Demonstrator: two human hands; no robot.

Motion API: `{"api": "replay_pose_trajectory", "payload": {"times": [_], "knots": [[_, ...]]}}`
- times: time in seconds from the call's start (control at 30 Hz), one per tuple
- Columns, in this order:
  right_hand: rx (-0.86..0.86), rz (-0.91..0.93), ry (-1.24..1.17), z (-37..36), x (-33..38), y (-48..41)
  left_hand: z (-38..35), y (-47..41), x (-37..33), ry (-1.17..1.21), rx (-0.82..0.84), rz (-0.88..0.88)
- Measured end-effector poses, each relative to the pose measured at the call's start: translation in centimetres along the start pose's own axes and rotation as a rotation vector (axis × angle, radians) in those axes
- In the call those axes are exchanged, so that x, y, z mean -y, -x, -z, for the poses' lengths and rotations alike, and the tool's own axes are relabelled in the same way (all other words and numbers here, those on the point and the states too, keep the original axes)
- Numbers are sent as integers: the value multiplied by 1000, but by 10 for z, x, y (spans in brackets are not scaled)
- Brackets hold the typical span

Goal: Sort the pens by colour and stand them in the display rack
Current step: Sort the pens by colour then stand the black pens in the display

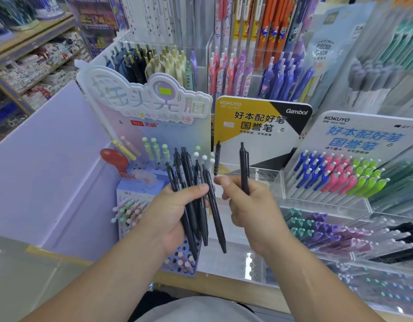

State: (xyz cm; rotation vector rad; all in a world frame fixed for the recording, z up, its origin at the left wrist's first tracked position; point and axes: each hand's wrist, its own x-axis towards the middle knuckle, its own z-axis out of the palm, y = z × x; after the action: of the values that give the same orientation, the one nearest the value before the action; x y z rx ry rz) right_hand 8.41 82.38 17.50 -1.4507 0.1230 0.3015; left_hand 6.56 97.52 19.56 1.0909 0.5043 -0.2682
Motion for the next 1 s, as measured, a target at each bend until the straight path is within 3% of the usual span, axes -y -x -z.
{"api": "replay_pose_trajectory", "payload": {"times": [0.1,0.37,0.5,0.67,1.0], "knots": [[112,-75,-98,6,5,-3,0,4,-1,-73,123,-11],[254,-152,-119,9,8,-4,5,2,1,-116,159,-4],[77,-47,-175,13,17,-14,12,-5,4,-42,13,39],[-294,277,80,18,31,-39,28,-11,7,86,-81,83],[-314,416,195,0,16,-63,35,-10,7,203,-94,122]]}}
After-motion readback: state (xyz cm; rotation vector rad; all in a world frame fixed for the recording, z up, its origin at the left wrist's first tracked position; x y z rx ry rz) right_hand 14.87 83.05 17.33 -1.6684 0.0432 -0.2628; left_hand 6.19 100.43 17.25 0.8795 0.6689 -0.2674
